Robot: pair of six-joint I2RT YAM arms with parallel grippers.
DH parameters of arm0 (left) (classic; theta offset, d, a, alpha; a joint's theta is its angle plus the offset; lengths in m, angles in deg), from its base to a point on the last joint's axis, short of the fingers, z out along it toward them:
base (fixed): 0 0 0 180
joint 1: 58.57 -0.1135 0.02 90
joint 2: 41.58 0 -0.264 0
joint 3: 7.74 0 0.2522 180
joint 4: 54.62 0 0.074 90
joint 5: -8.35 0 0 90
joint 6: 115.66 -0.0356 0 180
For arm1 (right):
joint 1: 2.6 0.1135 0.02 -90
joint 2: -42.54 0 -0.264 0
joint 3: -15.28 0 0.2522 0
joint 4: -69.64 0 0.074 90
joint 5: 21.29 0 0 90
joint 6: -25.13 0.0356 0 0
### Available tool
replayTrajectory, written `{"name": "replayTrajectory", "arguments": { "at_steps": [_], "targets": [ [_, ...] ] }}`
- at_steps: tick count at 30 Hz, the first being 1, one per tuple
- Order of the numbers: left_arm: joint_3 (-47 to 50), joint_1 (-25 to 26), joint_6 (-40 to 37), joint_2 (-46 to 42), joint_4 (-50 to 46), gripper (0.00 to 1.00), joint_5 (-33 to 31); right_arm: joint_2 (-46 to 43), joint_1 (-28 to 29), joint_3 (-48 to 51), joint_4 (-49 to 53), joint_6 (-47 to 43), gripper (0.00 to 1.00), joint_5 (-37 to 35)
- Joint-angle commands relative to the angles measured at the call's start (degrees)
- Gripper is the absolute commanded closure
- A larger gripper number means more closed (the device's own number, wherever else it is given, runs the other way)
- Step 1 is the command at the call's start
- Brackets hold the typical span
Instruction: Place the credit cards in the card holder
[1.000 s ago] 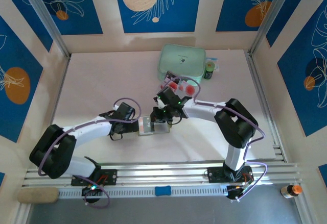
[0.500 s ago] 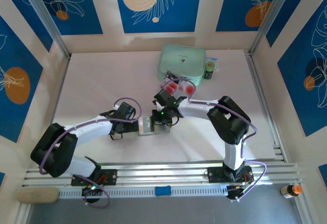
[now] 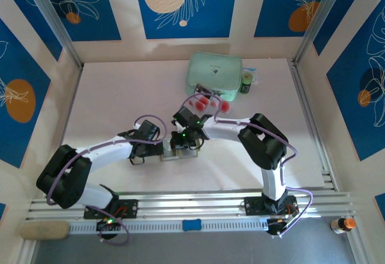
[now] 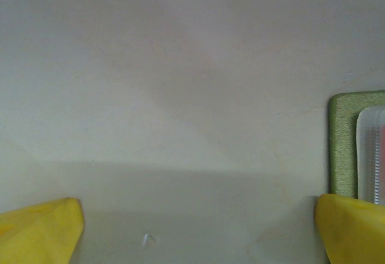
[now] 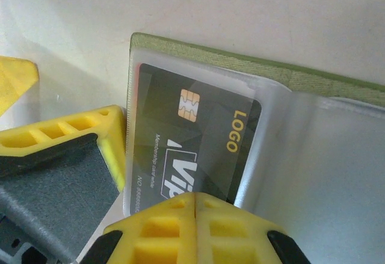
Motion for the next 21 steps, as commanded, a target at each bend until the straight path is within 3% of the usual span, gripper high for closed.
{"name": "replayTrajectory", "arguments": {
  "at_steps": [1,9,21],
  "targets": [
    [-0.09,-0.59,-0.29,-1.13,-0.41,0.0,1.32,-4.55,-1.03,0.51,1.13,0.65,1.0,0.52],
    [0.09,-0.6,1.94,-6.31,-3.7,0.0,-3.03,-5.24,-2.82,2.17,2.53,-0.11,1.0,-1.1],
    [0.97,-0.58,3.1,-2.43,-3.68,0.0,-3.5,-2.39,-1.9,0.72,2.62,-0.1,1.0,-0.94]
  ]
}}
